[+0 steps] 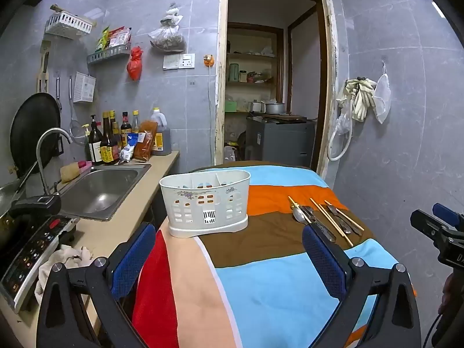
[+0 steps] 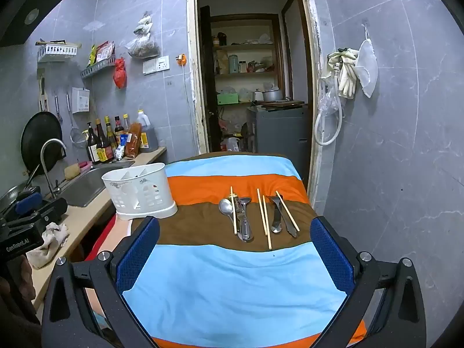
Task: Organize utensils
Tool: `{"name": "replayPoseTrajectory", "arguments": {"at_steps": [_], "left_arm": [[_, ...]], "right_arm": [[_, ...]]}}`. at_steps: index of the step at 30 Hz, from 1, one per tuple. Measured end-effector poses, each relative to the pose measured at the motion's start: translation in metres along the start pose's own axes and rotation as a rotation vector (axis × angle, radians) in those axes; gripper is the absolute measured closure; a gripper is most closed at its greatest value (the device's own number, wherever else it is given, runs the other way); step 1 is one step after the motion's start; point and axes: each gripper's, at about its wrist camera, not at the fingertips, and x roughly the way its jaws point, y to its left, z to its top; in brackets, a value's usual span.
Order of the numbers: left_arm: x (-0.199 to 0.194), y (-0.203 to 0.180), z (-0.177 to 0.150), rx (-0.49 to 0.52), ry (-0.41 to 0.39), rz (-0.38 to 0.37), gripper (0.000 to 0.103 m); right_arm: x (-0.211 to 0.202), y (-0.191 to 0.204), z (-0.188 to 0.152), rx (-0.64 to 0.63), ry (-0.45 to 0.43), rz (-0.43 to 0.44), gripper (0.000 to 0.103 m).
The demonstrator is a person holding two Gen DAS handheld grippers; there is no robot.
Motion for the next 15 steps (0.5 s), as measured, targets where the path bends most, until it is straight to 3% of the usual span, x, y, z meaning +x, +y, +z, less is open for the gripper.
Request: {"name": "replayPoseTrajectory", "arguments": {"at_steps": [15], "left_arm": [[0.004,0.009,-0.001,-0.007,0.014,-0.002,0.001]], "right_arm": [[0.003,0.007,-0.003,-0.020,0.008,-0.002,0.001]]}}
